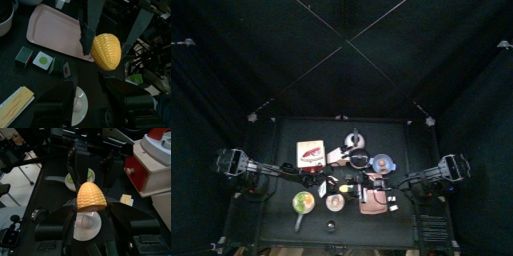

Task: Hand over corn top

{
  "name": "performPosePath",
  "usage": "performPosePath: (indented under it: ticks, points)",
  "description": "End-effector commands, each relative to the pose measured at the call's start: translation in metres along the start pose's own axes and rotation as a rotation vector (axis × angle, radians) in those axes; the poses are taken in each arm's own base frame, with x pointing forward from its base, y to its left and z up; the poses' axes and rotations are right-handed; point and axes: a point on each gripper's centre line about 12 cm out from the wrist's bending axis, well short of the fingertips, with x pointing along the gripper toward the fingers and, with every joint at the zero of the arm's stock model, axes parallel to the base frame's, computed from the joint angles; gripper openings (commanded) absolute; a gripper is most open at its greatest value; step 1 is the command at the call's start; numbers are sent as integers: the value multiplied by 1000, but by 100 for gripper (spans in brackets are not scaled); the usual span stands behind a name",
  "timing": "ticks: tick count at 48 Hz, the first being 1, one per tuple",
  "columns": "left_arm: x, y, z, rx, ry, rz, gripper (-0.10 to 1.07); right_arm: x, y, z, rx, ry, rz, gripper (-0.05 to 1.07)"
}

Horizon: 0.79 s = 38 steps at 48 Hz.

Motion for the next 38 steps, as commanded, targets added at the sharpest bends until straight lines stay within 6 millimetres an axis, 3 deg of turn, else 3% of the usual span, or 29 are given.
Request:
performPosePath:
  ticks: [1,38]
  points:
    - [-2,-4,7,-2,-20,-14,78,-6,2,15,1,-51,8,65]
    - [-8,-5,7,12,-27,-18,78,-14,-1,6,2,-29,3,65]
